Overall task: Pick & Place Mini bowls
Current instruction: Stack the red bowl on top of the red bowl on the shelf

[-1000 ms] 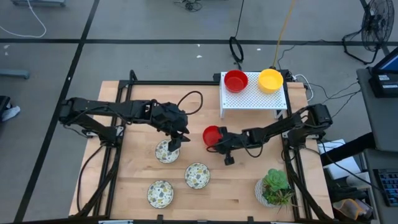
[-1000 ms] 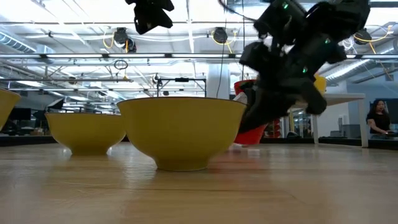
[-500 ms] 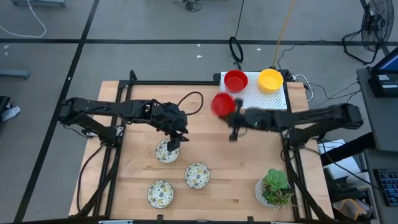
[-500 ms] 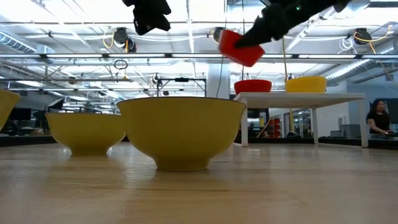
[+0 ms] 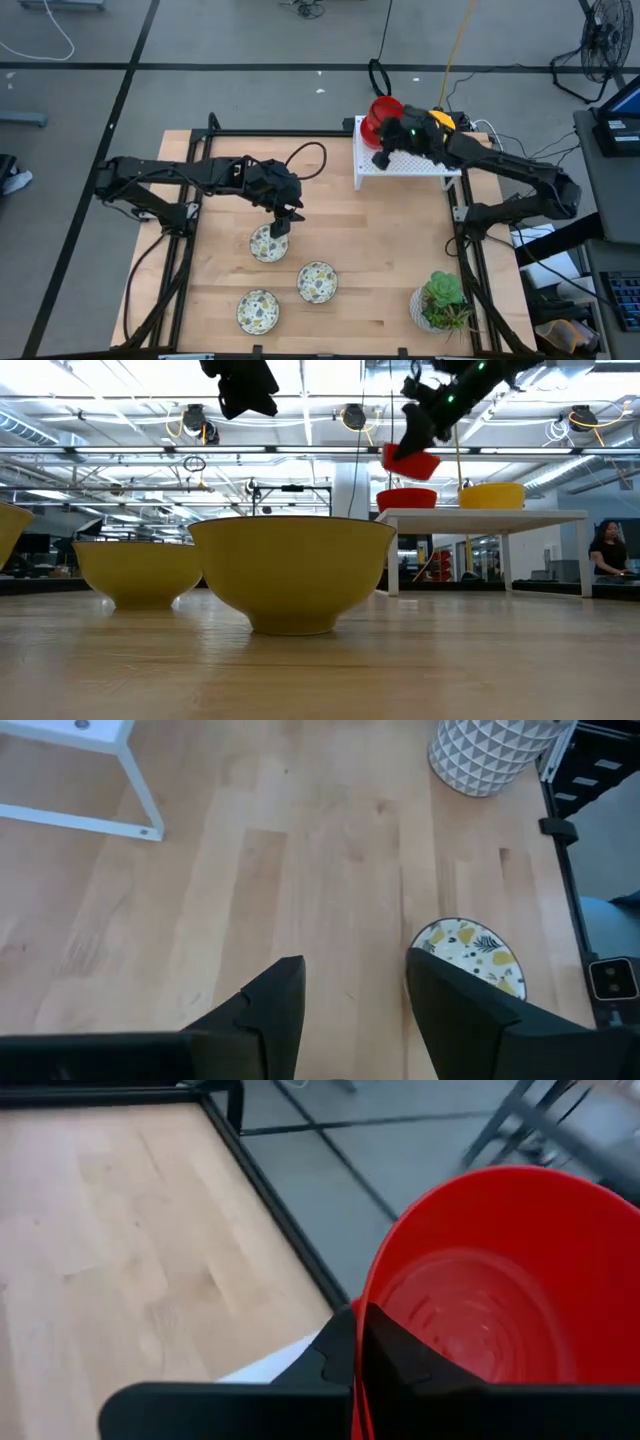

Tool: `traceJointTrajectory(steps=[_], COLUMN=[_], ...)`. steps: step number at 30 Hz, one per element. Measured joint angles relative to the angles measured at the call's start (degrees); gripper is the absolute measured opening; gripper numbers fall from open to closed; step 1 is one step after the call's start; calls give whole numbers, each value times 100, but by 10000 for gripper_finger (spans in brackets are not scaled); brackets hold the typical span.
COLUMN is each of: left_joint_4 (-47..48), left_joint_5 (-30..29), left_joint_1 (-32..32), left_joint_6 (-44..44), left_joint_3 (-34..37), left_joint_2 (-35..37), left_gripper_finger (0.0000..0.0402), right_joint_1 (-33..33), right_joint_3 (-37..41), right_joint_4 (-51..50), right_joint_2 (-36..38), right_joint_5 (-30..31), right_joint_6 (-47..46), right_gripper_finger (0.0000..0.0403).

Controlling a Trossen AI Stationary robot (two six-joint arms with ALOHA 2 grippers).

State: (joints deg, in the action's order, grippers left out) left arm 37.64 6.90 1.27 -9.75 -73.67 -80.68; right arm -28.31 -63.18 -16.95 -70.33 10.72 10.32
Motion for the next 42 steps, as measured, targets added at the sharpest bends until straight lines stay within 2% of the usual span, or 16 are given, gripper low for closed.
traceJointTrajectory(steps=[2, 6, 13, 22, 27, 36, 42], left_joint_4=[8, 9, 31, 31, 33, 33, 33], left_joint_5=[2, 1, 4, 4, 4, 4, 4], left_joint_1=[21, 75, 171, 290, 298, 295, 295], left_joint_6=[62, 167, 213, 211, 211, 207, 151], left_joint_3=[0, 0, -1, -2, 0, 0, 0], left_joint_2=[0, 0, 0, 0, 0, 0, 0], left_gripper_finger=[179, 179, 179, 179, 179, 179, 179], right_joint_1=[-229, -447, -505, -498, -498, -495, -496], right_joint_3=[-8, -4, -4, -4, -2, -4, -3], right_joint_4=[8, 131, 175, 157, 20, -174, -181], right_joint_2=[-176, -490, -773, -775, -775, -769, -745], right_joint_5=[-210, -193, -203, -211, -658, -638, -636], right_joint_6=[-102, -110, -71, -85, -176, -213, -211], right_gripper_finger=[0, 0, 0, 3, 3, 4, 31])
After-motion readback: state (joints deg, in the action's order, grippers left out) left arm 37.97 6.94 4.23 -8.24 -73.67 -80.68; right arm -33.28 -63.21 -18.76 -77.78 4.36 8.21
